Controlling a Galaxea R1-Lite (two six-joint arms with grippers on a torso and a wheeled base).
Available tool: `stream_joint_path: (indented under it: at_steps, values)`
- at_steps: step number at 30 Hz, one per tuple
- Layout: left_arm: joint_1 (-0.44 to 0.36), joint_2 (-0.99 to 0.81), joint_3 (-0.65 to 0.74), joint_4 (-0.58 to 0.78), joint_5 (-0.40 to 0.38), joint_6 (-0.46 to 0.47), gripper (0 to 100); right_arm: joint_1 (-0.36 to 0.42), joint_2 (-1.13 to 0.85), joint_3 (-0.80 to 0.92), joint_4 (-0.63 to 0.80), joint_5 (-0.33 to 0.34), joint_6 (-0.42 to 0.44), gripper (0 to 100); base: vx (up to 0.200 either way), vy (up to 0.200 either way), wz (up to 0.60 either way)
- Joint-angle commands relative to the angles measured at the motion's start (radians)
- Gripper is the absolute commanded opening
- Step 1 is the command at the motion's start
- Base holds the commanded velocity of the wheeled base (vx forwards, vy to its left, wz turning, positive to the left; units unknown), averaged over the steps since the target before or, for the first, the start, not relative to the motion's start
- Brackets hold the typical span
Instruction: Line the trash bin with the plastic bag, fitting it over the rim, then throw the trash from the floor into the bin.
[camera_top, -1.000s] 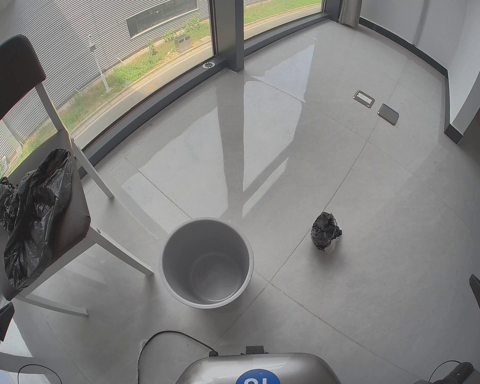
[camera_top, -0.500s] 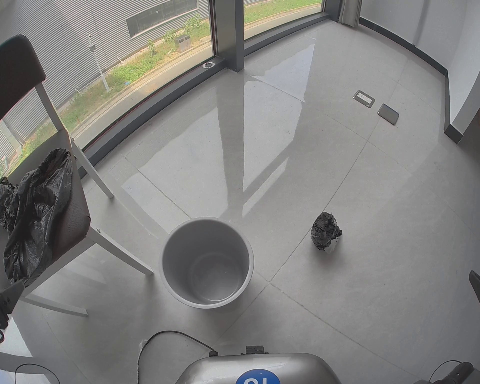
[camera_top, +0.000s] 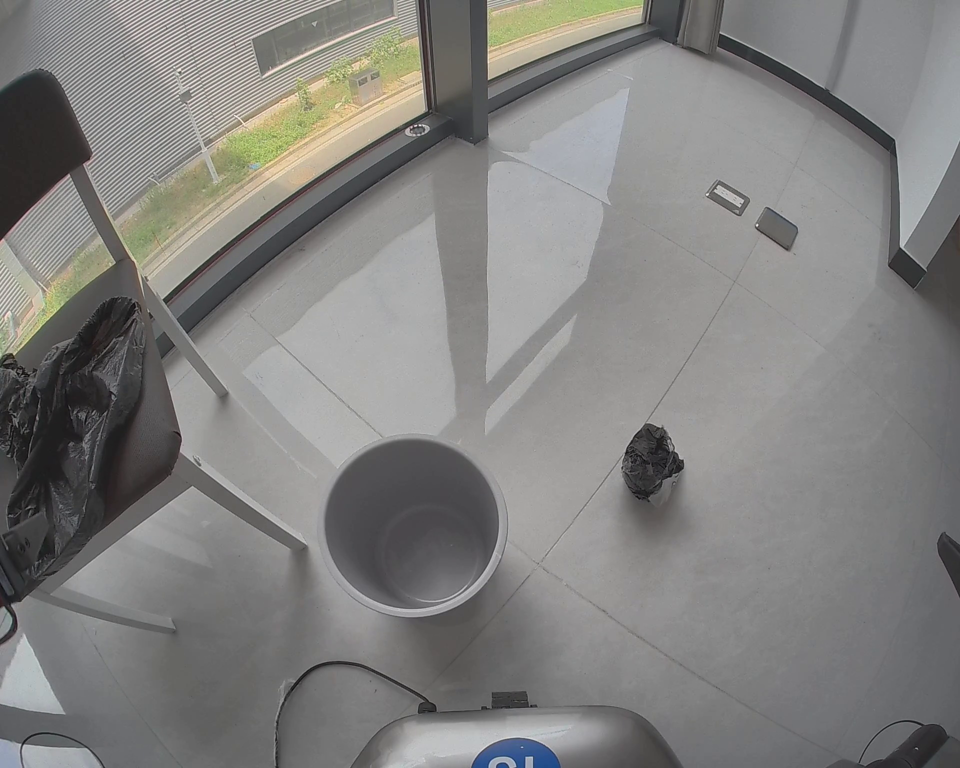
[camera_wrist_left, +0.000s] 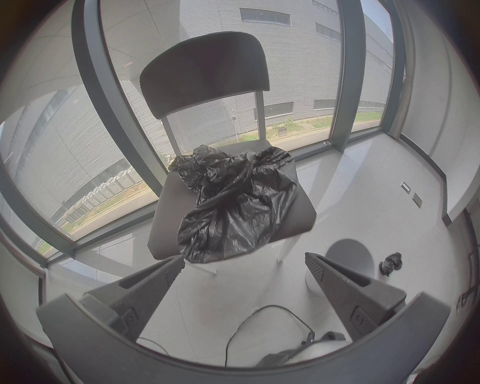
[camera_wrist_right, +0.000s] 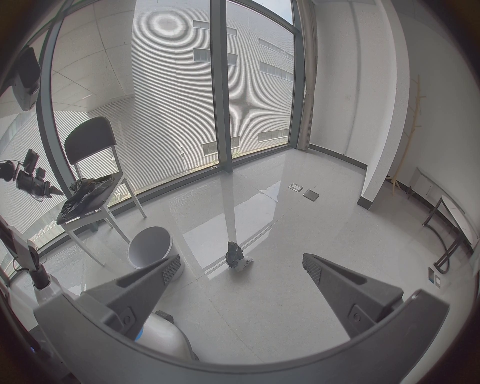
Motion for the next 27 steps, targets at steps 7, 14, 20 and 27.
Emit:
stream_joint_path:
  at_steps: [7,14,20,27]
  values:
    - [0.405,0.337,-0.043,-0.304,-0.203,0.119,100,-0.004,0.014,-0.002,0.018,-0.005,-0.020,100,0.000,0.000,0.00]
    - [0.588,0.321,-0.038,-0.295,-0.363,0.152,100,-0.002,0.017,0.008,0.022,-0.002,-0.022,100,0.000,0.000,0.00]
    - [0.671,0.306,-0.030,-0.263,-0.426,0.149,100,-0.002,0.017,0.009,0.030,0.007,-0.020,100,0.000,0.000,0.00]
    - [0.780,0.258,0.004,-0.157,-0.607,0.139,100,-0.001,0.018,0.009,0.033,0.009,-0.022,100,0.000,0.000,0.00]
